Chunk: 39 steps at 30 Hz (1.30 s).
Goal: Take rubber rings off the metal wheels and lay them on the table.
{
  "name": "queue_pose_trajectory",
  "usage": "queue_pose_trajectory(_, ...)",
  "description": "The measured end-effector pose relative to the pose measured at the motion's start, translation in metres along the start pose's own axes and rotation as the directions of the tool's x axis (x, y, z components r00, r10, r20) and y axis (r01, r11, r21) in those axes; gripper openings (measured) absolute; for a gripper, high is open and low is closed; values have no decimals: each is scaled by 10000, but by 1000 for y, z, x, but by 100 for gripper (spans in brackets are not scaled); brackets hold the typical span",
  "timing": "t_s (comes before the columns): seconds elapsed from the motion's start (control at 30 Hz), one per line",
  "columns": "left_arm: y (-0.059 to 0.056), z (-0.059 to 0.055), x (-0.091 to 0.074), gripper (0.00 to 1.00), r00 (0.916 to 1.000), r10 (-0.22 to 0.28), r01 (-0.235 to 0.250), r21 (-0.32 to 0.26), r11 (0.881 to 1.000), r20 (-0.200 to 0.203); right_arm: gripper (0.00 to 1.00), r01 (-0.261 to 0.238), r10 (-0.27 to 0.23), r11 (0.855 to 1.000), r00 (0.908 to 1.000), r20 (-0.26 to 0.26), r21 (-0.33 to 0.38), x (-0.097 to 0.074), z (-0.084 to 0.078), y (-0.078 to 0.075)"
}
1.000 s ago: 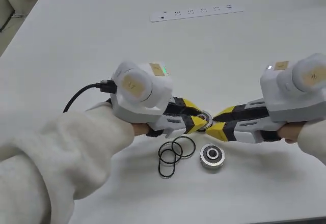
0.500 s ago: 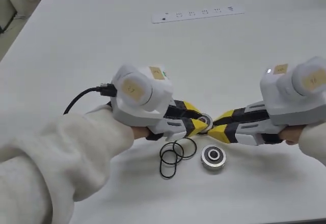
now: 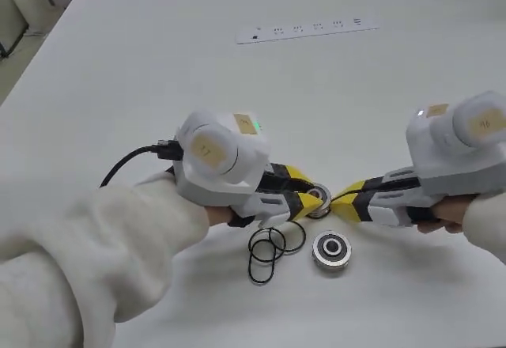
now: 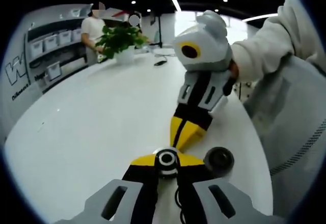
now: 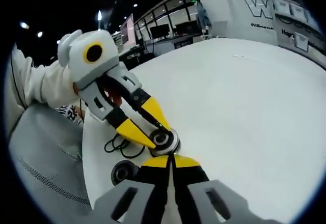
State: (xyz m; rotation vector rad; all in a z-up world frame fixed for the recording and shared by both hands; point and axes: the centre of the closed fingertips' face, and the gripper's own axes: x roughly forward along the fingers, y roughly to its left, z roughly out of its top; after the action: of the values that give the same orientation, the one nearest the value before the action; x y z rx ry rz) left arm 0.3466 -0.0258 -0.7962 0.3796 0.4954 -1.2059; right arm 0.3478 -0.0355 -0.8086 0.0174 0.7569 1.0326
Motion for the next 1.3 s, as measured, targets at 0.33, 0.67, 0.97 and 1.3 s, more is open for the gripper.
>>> queue_pose_trajectory(0.33, -1, 0, -1, 14, 9999, 30, -30, 21, 10000, 127, 0, -253, 140, 9846, 9977, 660, 1729, -3, 3, -4)
queue_pose_trajectory(0.67, -1, 0, -1, 14, 9997, 44, -44, -11, 10000, 244, 0, -902, 458, 9136, 9917, 1202, 3965, -4, 5, -3)
queue_pose_trajectory(0.97, 0, 0, 0, 13, 9998, 93, -94, 114, 9999, 154, 0, -504, 192, 9386, 9954, 939, 3414, -3, 11, 5)
queue_pose_trajectory(1.3, 0, 0, 0, 13, 9998, 100, -103, 146, 9998, 148, 0, -245, 54, 9646, 9973, 734, 2625, -1, 15, 9)
